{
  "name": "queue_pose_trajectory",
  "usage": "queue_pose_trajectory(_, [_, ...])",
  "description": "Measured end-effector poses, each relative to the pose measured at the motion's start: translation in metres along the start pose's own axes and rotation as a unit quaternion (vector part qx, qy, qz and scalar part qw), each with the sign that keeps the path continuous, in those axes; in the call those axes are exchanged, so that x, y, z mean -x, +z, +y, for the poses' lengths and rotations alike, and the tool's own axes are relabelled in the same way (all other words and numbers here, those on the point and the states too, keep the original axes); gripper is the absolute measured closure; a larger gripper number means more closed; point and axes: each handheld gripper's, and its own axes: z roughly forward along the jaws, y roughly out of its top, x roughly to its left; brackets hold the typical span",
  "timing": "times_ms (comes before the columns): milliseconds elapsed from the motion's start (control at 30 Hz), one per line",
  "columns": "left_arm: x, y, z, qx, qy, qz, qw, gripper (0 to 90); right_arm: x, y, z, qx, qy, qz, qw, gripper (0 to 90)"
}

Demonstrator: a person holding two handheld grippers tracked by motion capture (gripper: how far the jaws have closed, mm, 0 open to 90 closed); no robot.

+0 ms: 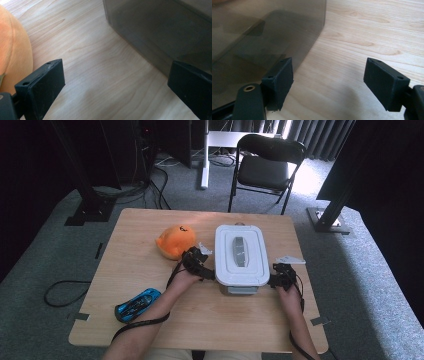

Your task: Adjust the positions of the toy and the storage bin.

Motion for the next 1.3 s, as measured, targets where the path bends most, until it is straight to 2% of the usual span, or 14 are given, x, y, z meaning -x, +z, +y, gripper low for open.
queue_pose_trajectory(167, [0.0, -0.006, -0.008, 0.004, -0.003, 0.002, 1.0, 1.6, -0.011, -0.005, -0.004, 0.003, -0.012, 0.007, 0.9999, 23.2])
queue_pose_trajectory(300, [0.005, -0.012, -0.017, 0.007, 0.007, 0.007, 0.9999, 1.6, -0.018, -0.008, -0.007, 0.007, -0.015, 0.013, 0.9998, 23.2])
queue_pose_trajectory(500, [0.009, -0.018, -0.024, 0.007, 0.014, 0.002, 0.9999, 1.6, -0.023, -0.012, -0.009, 0.013, -0.02, 0.013, 0.9996, 23.2])
queue_pose_trajectory(600, [0.005, -0.017, -0.028, 0.016, 0.001, -0.01, 0.9998, 1.5, -0.021, -0.012, -0.01, 0.014, -0.013, 0.013, 0.9997, 20.2])
queue_pose_trajectory(633, [0.005, -0.017, -0.028, 0.016, 0.001, -0.01, 0.9998, 1.5, -0.02, -0.011, -0.01, 0.014, -0.009, 0.013, 0.9998, 19.0])
queue_pose_trajectory(700, [-0.004, -0.01, -0.031, 0.007, -0.01, 0.005, 0.9999, 1.5, -0.018, -0.008, -0.011, 0.01, -0.01, 0.008, 0.9999, 17.8])
queue_pose_trajectory(733, [-0.008, -0.008, -0.031, 0.004, -0.019, 0.002, 0.9998, 1.5, -0.017, -0.006, -0.011, 0.007, -0.01, -0.001, 0.9999, 17.7])
queue_pose_trajectory(767, [-0.008, -0.008, -0.031, 0.004, -0.019, 0.002, 0.9998, 1.5, -0.017, -0.006, -0.011, 0.007, -0.01, -0.001, 0.9999, 17.7])
queue_pose_trajectory(800, [-0.013, -0.005, -0.03, 0.004, -0.026, 0.003, 0.9996, 1.5, -0.012, 0.001, -0.01, -0.002, -0.001, -0.006, 1.0, 17.8])
queue_pose_trajectory(967, [-0.022, 0.0, -0.019, 0.007, -0.033, 0.009, 0.9994, 1.5, -0.003, 0.011, -0.003, -0.009, 0.01, -0.018, 0.9998, 17.8])
queue_pose_trajectory(1000, [-0.024, 0.001, -0.015, 0.011, -0.04, 0.009, 0.9991, 1.5, -0.001, 0.012, -0.001, -0.007, 0.013, -0.018, 0.9997, 17.7])
queue_pose_trajectory(1200, [-0.032, 0.005, 0.001, 0.017, -0.042, 0.012, 0.9989, 1.5, 0.007, 0.019, 0.012, -0.001, 0.023, -0.02, 0.9995, 17.8])
queue_pose_trajectory(1267, [-0.031, 0.008, 0.004, 0.011, -0.033, 0.004, 0.9994, 1.5, 0.01, 0.021, 0.016, 0.003, 0.025, -0.015, 0.9996, 17.7])
queue_pose_trajectory(1300, [-0.03, 0.01, 0.006, 0.005, -0.02, 0.012, 0.9997, 1.5, 0.011, 0.021, 0.018, 0.003, 0.027, -0.013, 0.9996, 17.7])
